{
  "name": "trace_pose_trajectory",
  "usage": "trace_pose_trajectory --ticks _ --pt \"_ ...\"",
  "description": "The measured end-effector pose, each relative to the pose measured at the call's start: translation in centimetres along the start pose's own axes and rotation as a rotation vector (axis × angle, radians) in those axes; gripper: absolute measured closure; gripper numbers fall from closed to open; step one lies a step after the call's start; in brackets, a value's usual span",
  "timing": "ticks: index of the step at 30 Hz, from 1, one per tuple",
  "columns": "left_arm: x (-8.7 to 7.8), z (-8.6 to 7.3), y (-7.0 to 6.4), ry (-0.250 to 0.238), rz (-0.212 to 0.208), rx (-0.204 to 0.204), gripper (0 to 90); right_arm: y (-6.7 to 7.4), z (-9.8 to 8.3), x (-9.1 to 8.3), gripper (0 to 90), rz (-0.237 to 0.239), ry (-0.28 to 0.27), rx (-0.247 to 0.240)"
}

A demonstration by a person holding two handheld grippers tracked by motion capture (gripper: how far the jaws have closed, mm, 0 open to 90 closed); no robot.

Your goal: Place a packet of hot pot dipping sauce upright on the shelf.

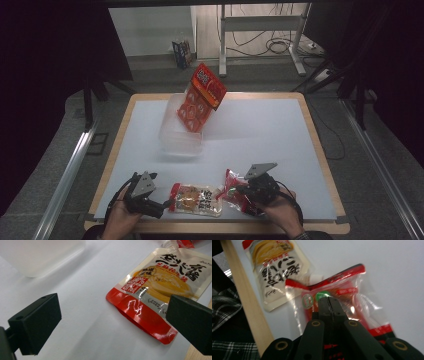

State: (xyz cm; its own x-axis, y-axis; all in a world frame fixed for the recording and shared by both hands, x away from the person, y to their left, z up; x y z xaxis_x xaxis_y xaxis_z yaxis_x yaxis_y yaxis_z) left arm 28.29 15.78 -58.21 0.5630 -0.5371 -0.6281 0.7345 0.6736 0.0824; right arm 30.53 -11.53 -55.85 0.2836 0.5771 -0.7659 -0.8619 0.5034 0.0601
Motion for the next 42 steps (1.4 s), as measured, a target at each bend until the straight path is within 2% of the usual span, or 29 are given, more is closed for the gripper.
trace_pose_trajectory --ticks 7,11,16,20,22,29,33,42 --pt "0.0 0.0 0.0 0.0 -0.001 0.001 0.0 1.9 -1.9 0.4 88.5 0.046 0.043 -0.003" --pt "0.0 0.0 0.0 0.0 0.0 0.002 0.0 2.3 -2.7 0.9 88.5 0.07 0.073 0.003" --pt "0.0 0.0 -0.1 0.0 -0.001 0.003 0.0 1.5 -2.8 0.9 88.7 0.01 0.077 0.002" --pt "0.0 0.1 -0.1 0.001 -0.001 0.005 0.0 1.3 -2.7 1.1 88.8 -0.039 0.089 -0.028" --pt "0.1 0.1 -0.1 0.002 -0.002 0.005 0.0 1.1 -2.6 1.2 88.7 -0.058 0.091 -0.025" --pt "0.1 0.1 -0.2 0.002 -0.004 0.001 0.0 0.0 -2.2 1.4 88.8 -0.096 0.09 -0.027" --pt "0.1 0.2 -0.1 -0.005 -0.011 -0.013 0.2 -0.9 -1.9 1.5 88.7 -0.13 0.095 -0.039" --pt "0.1 0.5 -0.1 -0.02 -0.029 -0.044 0.6 -3.3 -1.3 1.5 88.7 -0.184 0.088 -0.029"
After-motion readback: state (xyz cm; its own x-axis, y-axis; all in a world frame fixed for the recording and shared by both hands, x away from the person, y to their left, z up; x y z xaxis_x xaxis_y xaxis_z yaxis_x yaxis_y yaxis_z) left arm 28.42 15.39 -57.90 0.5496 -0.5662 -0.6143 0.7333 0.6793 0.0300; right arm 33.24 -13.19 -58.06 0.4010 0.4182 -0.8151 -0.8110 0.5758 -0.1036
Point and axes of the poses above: each handheld gripper's, and its own axes: x roughly forward along the jaws, z roughly out of its top, y roughly to its left, the point moved 9 cm from there along x, roughly forward along the jaws
